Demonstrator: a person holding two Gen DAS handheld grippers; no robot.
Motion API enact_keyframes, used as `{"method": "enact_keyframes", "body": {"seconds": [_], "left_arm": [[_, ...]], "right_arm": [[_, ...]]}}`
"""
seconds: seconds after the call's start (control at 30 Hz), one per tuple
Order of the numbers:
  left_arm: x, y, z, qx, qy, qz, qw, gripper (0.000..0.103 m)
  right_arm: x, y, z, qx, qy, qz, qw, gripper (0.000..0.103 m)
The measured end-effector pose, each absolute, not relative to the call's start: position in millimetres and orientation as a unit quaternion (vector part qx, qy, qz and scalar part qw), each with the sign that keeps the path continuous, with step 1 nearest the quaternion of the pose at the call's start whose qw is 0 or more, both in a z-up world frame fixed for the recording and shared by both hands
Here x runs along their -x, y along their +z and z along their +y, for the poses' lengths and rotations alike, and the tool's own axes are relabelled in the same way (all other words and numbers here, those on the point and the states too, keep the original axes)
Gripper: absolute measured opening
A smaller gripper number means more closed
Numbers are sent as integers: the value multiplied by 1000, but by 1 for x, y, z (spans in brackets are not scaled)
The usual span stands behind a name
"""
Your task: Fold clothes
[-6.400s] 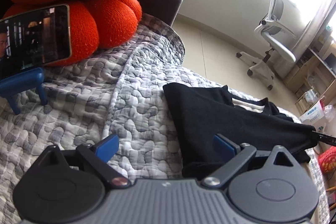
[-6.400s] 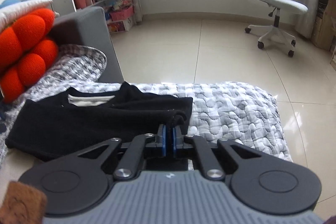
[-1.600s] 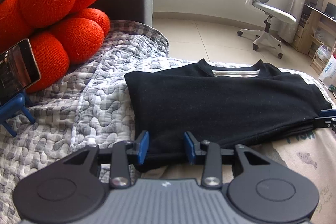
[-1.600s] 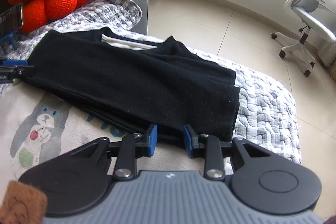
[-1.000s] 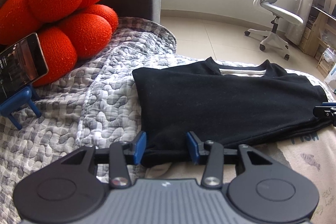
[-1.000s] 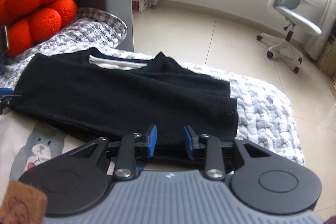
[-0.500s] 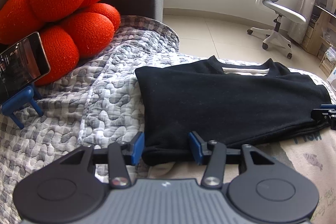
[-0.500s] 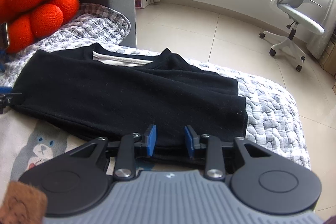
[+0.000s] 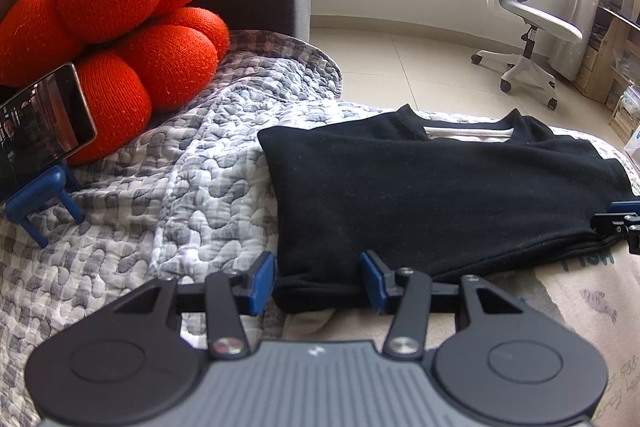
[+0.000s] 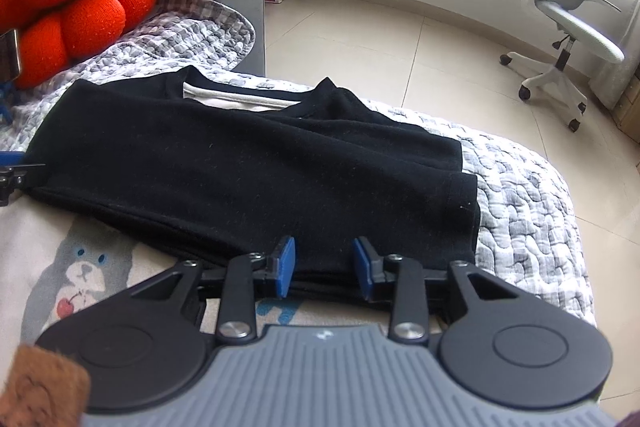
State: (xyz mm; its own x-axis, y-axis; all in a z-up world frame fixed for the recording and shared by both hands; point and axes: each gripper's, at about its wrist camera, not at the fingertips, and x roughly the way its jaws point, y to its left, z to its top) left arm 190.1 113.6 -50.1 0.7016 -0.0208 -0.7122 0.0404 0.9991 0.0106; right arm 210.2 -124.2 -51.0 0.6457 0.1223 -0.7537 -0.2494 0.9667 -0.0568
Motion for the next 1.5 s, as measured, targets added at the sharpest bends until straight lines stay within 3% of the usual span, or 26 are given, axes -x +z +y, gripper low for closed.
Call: {"method": "enact_keyframes", "body": {"seconds": [0.57, 0.83, 1.5], "left_arm": [[-189, -49, 114, -16, -20, 384, 923, 50], [-183, -26, 109, 3, -46, 329, 943, 48], [-198, -51, 96, -34, -43, 361, 931, 47]], "right_arm": [[-215, -49, -145, 56, 83, 402, 910, 38], [-219, -40, -176, 17, 70, 393, 917, 38], [-268, -59, -168, 35, 92, 362, 927, 39]]}}
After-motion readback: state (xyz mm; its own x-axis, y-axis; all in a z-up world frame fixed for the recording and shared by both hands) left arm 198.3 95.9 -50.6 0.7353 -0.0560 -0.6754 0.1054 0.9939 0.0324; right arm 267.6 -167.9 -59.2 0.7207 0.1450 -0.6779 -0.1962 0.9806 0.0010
